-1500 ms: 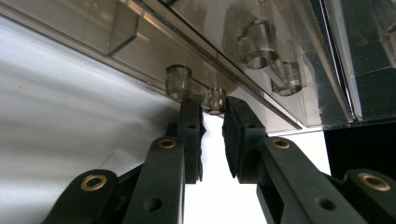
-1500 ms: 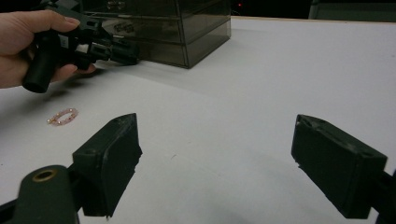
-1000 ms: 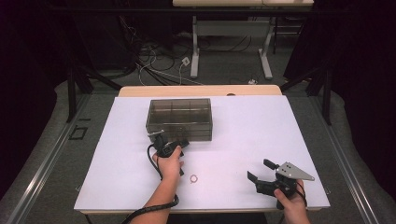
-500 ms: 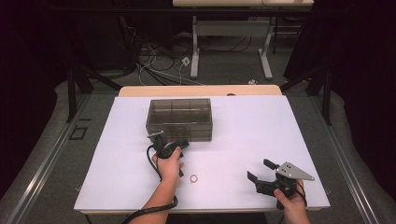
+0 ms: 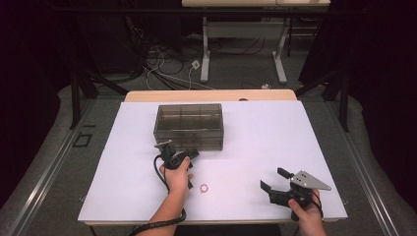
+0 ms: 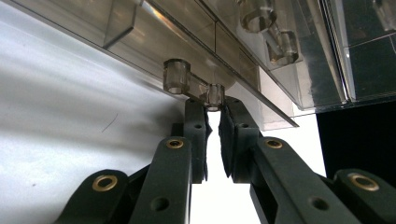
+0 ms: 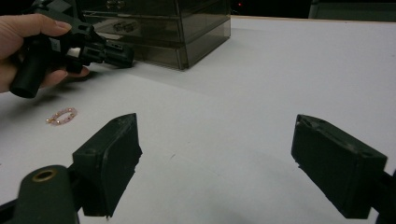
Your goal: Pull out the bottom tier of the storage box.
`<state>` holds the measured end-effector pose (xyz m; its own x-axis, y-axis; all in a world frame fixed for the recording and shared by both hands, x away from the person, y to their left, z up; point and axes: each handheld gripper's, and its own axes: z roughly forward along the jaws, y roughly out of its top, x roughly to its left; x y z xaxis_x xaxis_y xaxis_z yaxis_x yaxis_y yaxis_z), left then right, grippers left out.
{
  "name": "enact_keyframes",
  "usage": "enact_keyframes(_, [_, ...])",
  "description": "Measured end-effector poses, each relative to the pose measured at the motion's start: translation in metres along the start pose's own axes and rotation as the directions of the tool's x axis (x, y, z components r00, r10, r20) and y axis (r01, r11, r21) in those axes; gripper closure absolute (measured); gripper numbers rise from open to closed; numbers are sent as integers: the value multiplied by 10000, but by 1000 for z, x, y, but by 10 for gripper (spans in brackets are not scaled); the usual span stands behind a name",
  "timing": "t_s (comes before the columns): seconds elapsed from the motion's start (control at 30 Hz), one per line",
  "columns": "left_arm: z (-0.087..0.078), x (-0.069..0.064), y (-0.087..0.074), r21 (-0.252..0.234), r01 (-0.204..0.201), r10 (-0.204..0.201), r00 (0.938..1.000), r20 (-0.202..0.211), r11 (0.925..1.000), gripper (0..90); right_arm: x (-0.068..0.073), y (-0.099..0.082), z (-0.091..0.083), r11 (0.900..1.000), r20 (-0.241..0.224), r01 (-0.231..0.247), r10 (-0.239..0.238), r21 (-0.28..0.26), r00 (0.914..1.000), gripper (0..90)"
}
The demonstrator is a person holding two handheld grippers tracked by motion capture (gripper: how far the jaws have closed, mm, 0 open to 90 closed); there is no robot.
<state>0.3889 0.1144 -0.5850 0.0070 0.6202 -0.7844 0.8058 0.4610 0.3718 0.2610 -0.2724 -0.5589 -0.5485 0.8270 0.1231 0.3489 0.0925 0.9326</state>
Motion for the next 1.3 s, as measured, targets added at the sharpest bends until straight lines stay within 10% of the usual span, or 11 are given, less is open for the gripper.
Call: enact_keyframes(1.3, [-10, 2, -13, 208, 100, -104, 9997, 221, 9997, 818, 1, 0, 0, 10000, -30, -32, 32, 29, 10000, 148])
